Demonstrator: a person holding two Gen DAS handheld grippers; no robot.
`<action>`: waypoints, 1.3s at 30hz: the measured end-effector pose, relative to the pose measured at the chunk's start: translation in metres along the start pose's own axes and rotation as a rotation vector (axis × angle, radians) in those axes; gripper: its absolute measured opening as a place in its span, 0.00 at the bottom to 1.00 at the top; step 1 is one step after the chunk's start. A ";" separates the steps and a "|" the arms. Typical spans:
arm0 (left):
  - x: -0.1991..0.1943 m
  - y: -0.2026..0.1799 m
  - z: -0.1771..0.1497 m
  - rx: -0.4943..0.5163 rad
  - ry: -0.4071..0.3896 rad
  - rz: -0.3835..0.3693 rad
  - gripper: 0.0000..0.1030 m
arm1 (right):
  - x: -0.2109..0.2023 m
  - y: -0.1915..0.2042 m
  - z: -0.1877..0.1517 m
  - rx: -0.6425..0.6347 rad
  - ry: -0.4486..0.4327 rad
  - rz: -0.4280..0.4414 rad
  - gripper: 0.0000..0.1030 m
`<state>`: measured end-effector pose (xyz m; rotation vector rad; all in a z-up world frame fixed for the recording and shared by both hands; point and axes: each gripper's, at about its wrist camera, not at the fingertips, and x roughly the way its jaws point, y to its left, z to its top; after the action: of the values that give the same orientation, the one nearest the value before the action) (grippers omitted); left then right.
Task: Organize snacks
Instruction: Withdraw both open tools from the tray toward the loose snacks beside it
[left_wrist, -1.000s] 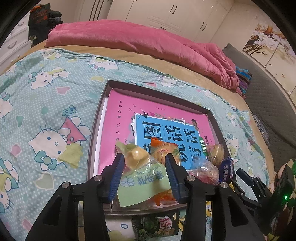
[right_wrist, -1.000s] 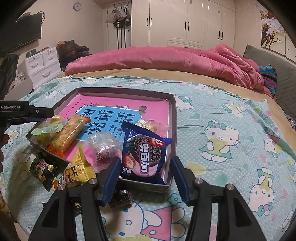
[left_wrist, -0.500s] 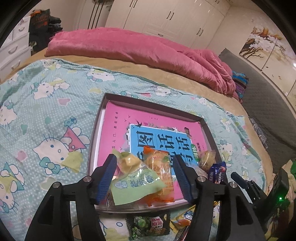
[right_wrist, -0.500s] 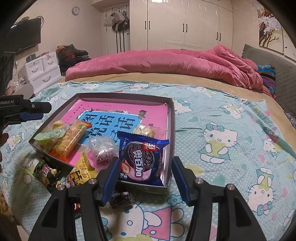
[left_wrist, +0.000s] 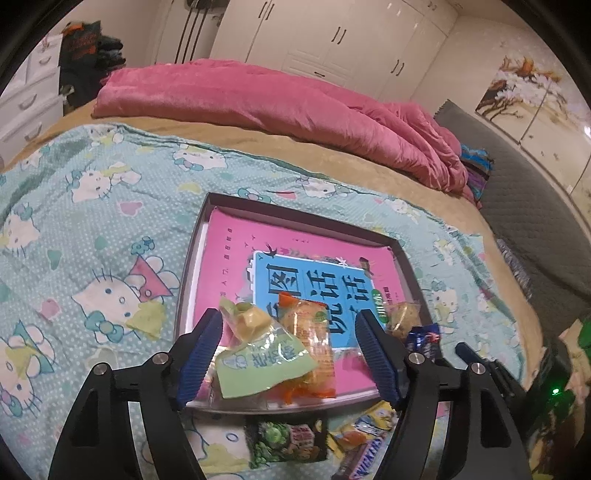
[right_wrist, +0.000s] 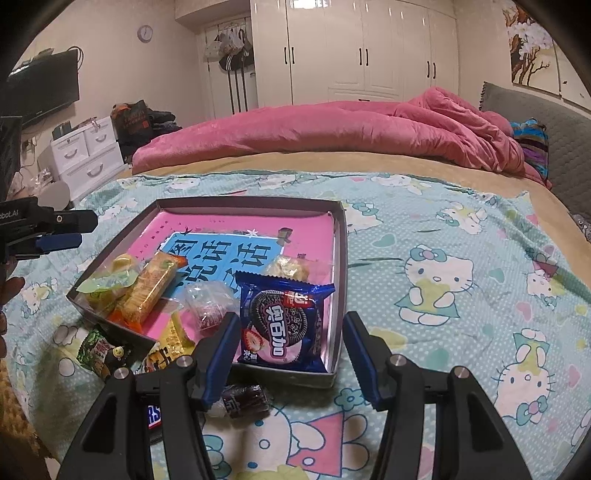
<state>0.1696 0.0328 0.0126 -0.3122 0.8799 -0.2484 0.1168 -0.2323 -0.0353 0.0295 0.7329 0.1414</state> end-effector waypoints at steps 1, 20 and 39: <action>-0.002 0.000 0.000 -0.009 -0.002 -0.009 0.74 | -0.001 0.000 0.000 0.002 -0.001 0.000 0.59; -0.028 -0.014 0.002 0.043 -0.051 0.009 0.74 | -0.016 -0.006 0.006 0.033 -0.050 0.008 0.61; -0.046 -0.028 -0.002 0.091 -0.064 -0.002 0.74 | -0.035 -0.007 0.006 0.059 -0.073 0.028 0.64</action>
<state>0.1370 0.0225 0.0544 -0.2351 0.8030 -0.2784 0.0958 -0.2441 -0.0082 0.1006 0.6635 0.1453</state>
